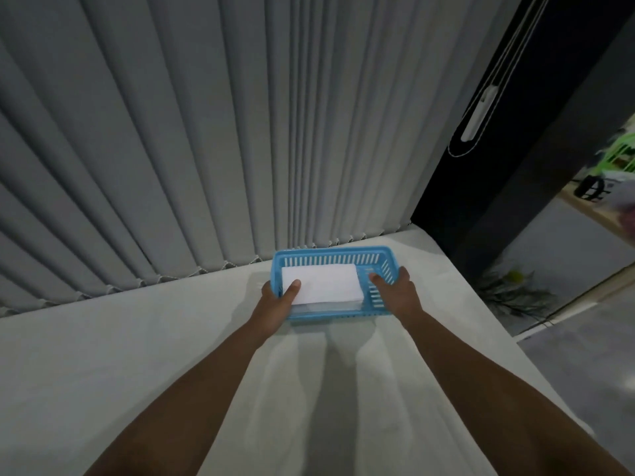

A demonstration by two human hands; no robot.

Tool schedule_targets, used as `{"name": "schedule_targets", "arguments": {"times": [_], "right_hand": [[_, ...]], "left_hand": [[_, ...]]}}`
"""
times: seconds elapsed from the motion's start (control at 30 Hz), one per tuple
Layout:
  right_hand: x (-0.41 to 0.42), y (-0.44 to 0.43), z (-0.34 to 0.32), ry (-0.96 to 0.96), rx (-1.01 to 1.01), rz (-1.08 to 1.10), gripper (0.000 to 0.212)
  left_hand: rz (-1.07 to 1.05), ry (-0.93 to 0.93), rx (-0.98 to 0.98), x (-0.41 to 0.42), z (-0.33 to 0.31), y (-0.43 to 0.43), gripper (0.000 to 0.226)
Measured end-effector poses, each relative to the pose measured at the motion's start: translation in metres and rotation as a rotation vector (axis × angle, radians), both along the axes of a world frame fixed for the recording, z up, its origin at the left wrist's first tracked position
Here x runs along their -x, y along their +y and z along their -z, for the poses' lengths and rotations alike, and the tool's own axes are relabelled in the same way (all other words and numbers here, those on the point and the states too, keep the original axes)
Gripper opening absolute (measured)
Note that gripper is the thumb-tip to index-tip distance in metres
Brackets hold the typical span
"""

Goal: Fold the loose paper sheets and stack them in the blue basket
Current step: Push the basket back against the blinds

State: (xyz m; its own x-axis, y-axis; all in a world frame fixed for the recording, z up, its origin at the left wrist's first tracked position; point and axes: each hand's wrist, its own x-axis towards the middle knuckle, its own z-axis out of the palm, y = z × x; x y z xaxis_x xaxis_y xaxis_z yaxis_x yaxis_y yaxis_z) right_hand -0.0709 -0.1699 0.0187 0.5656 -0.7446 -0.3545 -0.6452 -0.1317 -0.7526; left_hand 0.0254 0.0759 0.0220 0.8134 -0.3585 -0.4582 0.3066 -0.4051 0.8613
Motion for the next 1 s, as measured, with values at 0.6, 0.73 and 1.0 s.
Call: {"name": "schedule_targets", "arguments": {"times": [0.6,0.73,1.0], "right_hand": [[-0.046,-0.131,0.03,0.034,-0.017,-0.152,0.046],[-0.045,-0.132,0.034,0.046,0.01,-0.174,0.047],[-0.04,-0.097,0.015,0.232,0.491,-0.372,0.066]], "left_hand": [[-0.167,0.249,0.1,0.0,0.041,-0.118,0.062],[-0.109,0.201,0.055,0.0,0.041,-0.114,0.067],[0.048,-0.097,-0.341,0.002,0.023,-0.086,0.076]]}}
